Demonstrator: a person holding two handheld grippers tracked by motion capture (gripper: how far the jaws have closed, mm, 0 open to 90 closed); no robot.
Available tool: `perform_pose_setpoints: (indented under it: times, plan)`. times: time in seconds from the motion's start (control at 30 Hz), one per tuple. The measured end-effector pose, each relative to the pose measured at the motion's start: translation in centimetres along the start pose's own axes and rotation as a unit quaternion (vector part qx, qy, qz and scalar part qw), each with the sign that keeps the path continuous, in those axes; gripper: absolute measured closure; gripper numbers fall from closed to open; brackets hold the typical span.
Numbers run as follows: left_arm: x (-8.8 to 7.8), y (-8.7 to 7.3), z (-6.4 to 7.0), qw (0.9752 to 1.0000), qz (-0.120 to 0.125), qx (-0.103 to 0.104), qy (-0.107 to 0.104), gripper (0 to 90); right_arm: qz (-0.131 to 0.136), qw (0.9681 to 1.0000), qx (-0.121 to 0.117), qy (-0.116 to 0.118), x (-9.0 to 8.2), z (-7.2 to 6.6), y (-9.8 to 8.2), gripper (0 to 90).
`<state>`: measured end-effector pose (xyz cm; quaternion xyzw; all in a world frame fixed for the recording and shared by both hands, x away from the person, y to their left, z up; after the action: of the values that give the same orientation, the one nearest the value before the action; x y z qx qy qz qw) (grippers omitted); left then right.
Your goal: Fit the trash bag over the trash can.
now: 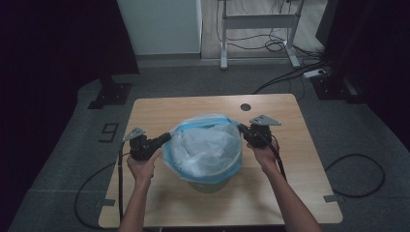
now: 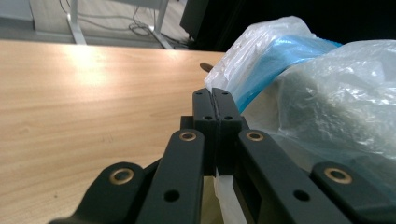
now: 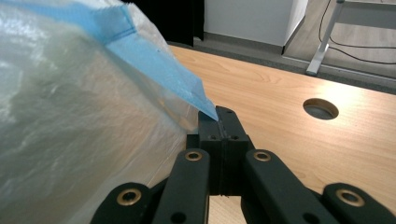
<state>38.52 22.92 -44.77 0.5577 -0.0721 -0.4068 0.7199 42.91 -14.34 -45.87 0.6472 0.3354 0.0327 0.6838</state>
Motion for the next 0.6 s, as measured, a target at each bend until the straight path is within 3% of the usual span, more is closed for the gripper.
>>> perform_pose_setpoints:
  times: [0.4, 0.6]
  plan:
    - [1.5, 0.4, -1.3, 0.9986, -0.026, -0.045, 0.01, 90.0, -0.034, 0.9994, 0.004, -0.005, 1.4, -0.6, 0.2, 89.1]
    - [1.8, -0.3, -1.5, 0.9978, -0.04, -0.051, 0.01, 90.0, -0.054, 0.9986, 0.004, 0.001, 1.9, -1.1, -0.3, 89.1]
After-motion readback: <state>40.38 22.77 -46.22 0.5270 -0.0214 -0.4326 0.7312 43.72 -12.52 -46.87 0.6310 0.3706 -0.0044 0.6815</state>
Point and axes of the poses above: each handheld gripper's, and its own axes: x roughly forward along the jaws, y roughly out of its top, z roughly to its right, the point moved 2 cm from there along x, roughly forward along the jaws, and after that the axes turned 1 degree about -y, right-handed, at the moved point
